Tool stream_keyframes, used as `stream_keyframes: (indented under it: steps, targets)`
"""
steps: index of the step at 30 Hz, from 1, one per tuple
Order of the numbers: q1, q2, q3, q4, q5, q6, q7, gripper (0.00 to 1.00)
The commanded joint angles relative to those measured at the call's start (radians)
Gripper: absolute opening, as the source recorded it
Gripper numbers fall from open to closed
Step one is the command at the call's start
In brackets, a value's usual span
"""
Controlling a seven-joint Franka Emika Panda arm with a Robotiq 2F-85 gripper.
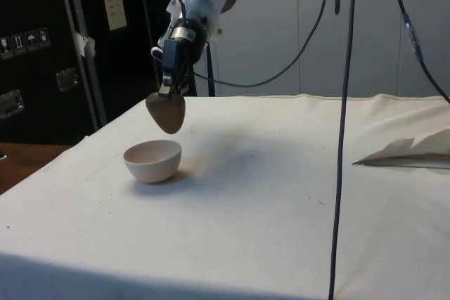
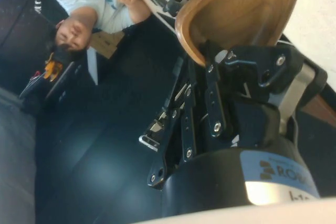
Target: Pour the coffee beans from the cup into the bowl.
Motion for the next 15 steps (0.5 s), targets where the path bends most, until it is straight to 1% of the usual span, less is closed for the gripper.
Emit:
stream_keyframes:
  steps: [1, 3, 4, 5, 10, 11, 12, 15]
  targets:
    - [0.010, -0.004, -0.005, -0.001, -0.017, 0.017, 0.011, 0.03]
    - [0.012, -0.004, -0.005, 0.000, -0.027, 0.023, 0.011, 0.03]
    - [0.002, 0.000, 0.000, 0.002, -0.016, 0.008, 0.001, 0.03]
    - [0.012, -0.004, -0.005, 0.001, -0.032, 0.026, 0.012, 0.03]
    - [0.016, -0.003, -0.005, 0.004, -0.062, 0.043, 0.014, 0.03]
    - [0.007, 0.000, 0.000, 0.006, -0.052, 0.029, 0.004, 0.03]
    - [0.017, -0.003, -0.005, 0.004, -0.067, 0.047, 0.015, 0.03]
    - [0.019, -0.003, -0.005, 0.006, -0.088, 0.060, 0.016, 0.03]
